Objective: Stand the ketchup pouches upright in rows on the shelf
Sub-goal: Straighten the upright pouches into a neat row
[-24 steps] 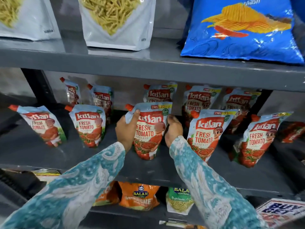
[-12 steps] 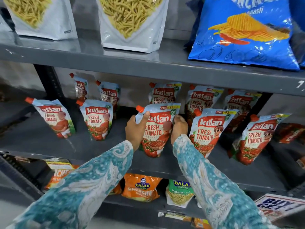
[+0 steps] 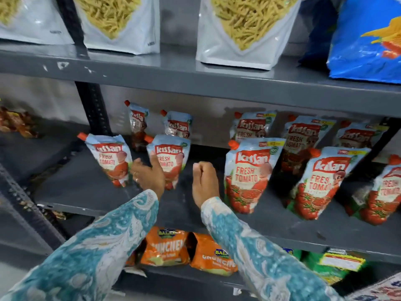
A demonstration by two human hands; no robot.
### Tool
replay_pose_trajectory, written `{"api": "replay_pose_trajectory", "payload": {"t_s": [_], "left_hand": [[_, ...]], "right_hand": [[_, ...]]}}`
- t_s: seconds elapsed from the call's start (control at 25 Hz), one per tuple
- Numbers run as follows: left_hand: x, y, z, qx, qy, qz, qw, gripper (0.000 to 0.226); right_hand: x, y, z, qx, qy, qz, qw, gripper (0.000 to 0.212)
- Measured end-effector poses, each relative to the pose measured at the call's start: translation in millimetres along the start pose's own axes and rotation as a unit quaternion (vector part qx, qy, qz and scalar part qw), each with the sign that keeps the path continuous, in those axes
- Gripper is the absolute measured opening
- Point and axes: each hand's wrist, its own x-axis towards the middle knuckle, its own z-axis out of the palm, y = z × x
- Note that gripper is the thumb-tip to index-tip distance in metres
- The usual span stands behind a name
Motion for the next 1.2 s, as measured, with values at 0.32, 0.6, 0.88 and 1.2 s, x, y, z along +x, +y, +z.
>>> {"api": "replay_pose_trajectory", "payload": {"t_s": [0.32, 0.6, 0.88, 1.2], "left_hand": [[85, -25, -9, 0.091, -0.316, -0.007, 0.944, 0.109], [70, -6, -29, 0.088, -0.352, 0.015, 0.932, 0.076], [88, -39, -75, 0.010, -0.097, 0.067, 0.993, 0.076], [157, -23, -100, -0.061, -0.178, -0.053, 0.981, 0.081]], "right_hand": [[58, -27, 76, 0.228, 0.025, 0.296, 0.927, 0.041], [40, -36, 85, 0.161, 0.138, 0.314, 0.926, 0.044], [-12, -68, 133, -0.008, 0.022, 0.033, 0.999, 0.030], [21, -107, 176, 0.212, -0.092, 0.288, 0.929, 0.052]]}}
